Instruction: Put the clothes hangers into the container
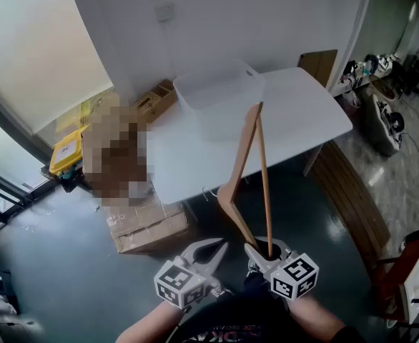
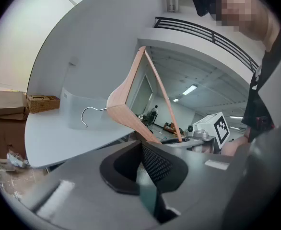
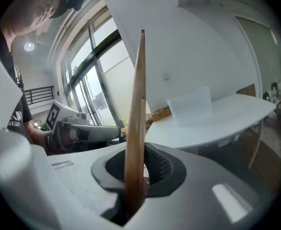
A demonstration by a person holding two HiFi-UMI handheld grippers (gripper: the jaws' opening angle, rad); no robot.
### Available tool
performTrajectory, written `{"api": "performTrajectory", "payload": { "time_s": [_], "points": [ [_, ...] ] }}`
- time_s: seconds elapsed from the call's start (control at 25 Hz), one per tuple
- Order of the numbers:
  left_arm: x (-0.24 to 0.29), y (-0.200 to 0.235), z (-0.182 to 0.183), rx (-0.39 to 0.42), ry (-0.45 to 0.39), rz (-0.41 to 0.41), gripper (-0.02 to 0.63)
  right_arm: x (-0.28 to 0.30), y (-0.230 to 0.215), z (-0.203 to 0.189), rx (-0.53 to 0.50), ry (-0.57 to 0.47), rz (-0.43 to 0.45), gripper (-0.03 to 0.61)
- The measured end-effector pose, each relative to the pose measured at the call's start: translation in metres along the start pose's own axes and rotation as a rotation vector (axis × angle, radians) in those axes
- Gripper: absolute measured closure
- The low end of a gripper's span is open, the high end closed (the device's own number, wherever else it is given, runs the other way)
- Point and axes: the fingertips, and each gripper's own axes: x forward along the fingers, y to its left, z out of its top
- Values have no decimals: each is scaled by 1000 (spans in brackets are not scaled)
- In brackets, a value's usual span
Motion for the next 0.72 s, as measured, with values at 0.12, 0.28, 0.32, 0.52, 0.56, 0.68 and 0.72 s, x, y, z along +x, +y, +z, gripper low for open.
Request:
{"api": "performTrajectory", "payload": {
  "time_s": [0.12, 0.28, 0.32, 0.52, 0.56, 0.68, 0.72],
  "points": [
    [-1, -1, 1, 0, -1, 0, 609, -1, 2, 0, 0, 1, 1, 522],
    [-3, -2, 1, 6, -2, -2, 609, -1, 4, -2, 3, -1, 0, 522],
    [-3, -2, 1, 5, -2, -2, 609, -1, 5, -2, 3, -2, 0, 522],
    [-4, -3, 0, 6, -3, -3, 609, -1, 7, -3, 5, -2, 2, 522],
    [-4, -4, -1, 5, -2, -4, 609, -1, 7, -3, 7, -3, 1, 522],
    [-3, -5, -3, -5, 7, -8, 609, 0, 7, -2, 15, -9, 0, 522],
    [-3, -5, -3, -3, 5, -9, 609, 0, 7, -2, 13, -8, -1, 522]
  ]
}}
